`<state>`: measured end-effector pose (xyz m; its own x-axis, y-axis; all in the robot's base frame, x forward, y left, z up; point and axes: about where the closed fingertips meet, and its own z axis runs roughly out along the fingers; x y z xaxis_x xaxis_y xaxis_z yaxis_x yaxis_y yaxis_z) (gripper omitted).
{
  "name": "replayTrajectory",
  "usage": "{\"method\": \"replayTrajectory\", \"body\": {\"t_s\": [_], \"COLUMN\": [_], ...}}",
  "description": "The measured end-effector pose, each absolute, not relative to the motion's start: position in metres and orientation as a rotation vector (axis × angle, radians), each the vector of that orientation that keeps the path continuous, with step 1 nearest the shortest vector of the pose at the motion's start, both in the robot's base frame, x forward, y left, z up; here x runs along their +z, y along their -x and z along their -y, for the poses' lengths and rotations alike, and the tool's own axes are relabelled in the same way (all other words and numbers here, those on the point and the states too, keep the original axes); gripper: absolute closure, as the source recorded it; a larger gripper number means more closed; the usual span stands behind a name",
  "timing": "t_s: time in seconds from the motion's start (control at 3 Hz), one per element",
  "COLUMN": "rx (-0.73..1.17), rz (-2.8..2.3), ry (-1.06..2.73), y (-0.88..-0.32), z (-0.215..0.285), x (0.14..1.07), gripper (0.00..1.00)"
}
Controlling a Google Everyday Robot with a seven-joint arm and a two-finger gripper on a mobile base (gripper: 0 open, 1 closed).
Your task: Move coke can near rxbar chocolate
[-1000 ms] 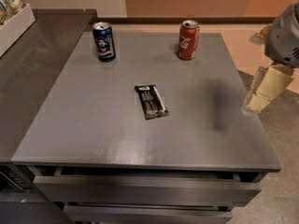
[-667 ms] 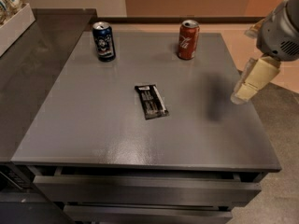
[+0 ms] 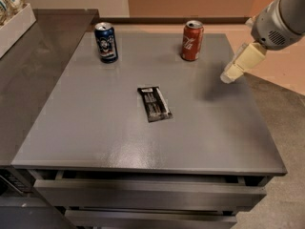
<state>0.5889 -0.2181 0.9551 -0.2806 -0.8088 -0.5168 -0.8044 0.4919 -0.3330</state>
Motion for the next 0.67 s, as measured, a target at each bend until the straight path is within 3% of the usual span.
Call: {"method": "replayTrajectory", "body": {"t_s": [0.67], "rx": [0.038], "rz": [-2.075], "ry": [1.073], "y": [-0.688], "z": [0.218], "x": [0.932], "gripper": [0.00]}}
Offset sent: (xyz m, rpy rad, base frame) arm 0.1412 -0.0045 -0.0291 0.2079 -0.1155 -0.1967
